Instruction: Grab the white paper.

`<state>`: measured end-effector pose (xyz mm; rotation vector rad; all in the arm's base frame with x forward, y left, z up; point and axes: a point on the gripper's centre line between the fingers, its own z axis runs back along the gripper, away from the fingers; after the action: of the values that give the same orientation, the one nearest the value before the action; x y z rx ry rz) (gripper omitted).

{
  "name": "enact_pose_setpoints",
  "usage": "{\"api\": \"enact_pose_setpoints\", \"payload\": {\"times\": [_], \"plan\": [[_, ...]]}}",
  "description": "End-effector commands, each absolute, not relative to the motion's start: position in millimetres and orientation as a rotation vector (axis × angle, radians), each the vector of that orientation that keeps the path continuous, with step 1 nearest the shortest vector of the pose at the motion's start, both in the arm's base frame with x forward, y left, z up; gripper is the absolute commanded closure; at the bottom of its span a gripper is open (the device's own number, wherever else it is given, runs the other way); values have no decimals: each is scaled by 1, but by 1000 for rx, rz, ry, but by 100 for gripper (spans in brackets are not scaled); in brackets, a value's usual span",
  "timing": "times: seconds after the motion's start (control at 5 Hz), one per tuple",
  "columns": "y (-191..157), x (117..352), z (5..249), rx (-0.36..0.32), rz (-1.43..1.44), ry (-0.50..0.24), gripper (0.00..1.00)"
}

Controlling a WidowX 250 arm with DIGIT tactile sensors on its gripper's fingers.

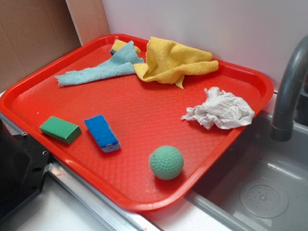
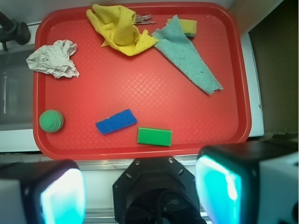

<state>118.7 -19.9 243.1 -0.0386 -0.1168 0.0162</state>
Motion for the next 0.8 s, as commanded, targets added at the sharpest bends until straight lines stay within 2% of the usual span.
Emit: {"api": "enact_pose_setpoints", "payload": {"times": [0.0, 0.2, 0.4, 0.6], "plan": [[-20, 119, 243, -39, 16, -117, 0], [-67, 169, 210, 16, -238, -93, 0], [-101, 207, 175, 0, -487, -158, 0], [-132, 248, 149, 30, -738, -202, 0]]}}
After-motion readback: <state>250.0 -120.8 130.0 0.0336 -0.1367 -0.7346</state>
